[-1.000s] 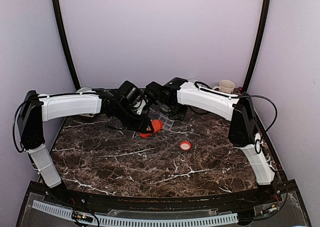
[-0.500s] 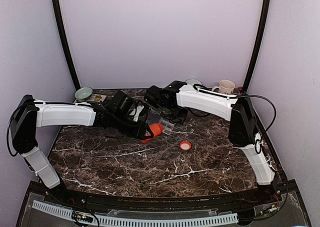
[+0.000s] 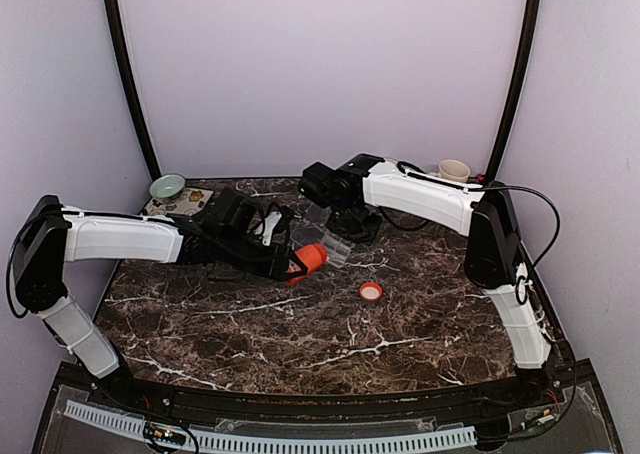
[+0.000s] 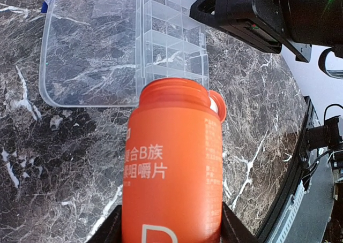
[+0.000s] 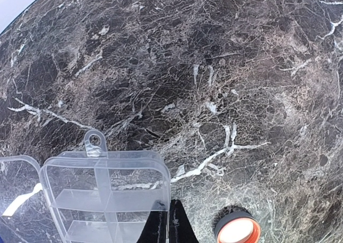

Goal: Sort the pills into containers
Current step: Pour the pill into the compartment of the pill container, then place the pill container at the center of the board.

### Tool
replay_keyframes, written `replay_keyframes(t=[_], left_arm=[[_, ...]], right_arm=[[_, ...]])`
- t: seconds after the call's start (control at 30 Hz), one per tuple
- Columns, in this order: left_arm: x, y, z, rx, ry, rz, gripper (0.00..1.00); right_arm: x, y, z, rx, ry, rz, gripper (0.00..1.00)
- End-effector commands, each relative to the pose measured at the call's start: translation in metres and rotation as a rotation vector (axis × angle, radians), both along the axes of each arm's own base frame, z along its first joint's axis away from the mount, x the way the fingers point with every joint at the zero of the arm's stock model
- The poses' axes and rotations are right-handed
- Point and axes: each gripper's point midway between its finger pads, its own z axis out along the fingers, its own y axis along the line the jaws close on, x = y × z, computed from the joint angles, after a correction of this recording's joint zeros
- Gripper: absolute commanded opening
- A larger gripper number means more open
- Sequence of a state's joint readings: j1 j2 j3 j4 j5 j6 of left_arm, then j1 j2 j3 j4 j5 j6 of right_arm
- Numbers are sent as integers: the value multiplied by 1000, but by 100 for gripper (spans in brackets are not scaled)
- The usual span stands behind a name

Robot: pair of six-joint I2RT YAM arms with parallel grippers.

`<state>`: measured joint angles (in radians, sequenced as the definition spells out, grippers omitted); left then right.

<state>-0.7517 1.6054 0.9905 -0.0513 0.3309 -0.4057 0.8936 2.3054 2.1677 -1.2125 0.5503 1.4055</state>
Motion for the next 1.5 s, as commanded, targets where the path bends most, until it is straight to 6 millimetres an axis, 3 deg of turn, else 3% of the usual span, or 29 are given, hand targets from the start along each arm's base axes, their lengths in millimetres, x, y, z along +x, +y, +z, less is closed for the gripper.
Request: replay_keyframes(t=[0.0,0.6,0.9,1.47], left_arm=[[2,-11,37,-120,-93,-31,0],[-6,-11,47,-181,-169,-78,0],[-9,-8,49,-190,-192,-84,0],[-19,-5,76,-277,-270,-108,0]], right_arm=[[-4,0,7,38,24,1,0],[1,-6,-7,37,73,-14,0],[3,-8,-30,33,123,-19,0],[10,-16,-74,0,195,-47,0]])
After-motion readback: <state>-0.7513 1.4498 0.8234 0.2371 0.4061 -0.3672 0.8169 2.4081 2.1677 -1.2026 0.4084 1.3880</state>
